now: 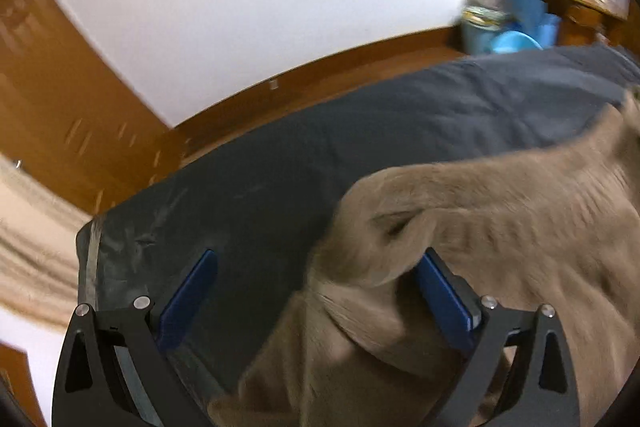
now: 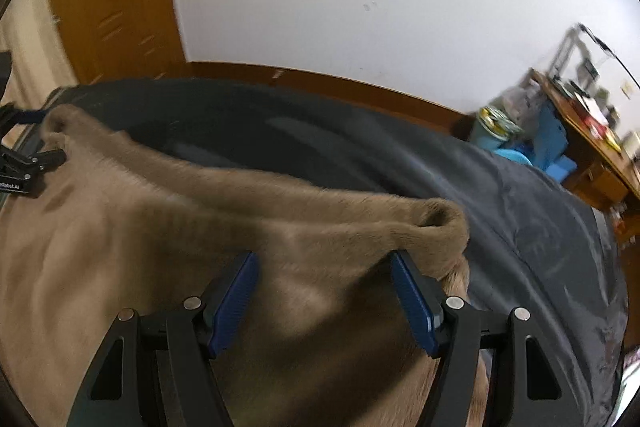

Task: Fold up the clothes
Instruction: 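Press both open grippers onto the folded fleece and smooth it flat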

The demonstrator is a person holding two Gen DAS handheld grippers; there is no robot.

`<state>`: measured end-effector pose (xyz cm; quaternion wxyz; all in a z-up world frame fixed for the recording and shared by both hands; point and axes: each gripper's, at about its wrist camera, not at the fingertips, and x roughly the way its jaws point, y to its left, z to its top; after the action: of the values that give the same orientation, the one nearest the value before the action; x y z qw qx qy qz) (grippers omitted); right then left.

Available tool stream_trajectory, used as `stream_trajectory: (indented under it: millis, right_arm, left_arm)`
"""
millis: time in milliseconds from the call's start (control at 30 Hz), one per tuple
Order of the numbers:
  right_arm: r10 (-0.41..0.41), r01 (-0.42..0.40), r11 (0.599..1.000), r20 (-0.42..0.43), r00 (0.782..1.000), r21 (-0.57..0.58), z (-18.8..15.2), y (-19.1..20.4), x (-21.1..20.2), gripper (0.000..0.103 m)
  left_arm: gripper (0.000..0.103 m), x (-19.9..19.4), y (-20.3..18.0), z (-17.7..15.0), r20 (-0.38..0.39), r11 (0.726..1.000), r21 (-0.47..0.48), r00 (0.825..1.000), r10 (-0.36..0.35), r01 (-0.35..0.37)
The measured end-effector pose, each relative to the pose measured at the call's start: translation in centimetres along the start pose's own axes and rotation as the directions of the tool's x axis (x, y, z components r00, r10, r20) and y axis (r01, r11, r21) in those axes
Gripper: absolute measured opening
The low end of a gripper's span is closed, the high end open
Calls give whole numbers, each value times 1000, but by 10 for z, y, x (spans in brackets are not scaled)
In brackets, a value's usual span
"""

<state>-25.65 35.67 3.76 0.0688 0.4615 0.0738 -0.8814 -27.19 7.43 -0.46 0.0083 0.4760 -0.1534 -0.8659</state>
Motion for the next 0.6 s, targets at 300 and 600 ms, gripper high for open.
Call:
stream_trajectory:
  millis: [300, 600]
  right_arm:
    - [-75, 73, 996, 44, 996, 45, 0, -6, 11, 79]
    - [-69, 64, 994, 57, 996, 89, -3, -14, -7, 87]
  left_arm:
    - [102, 13, -13, 5, 35, 996, -32, 996, 88, -87]
    - [103, -27, 3, -16, 56, 993, -7, 991, 122, -122]
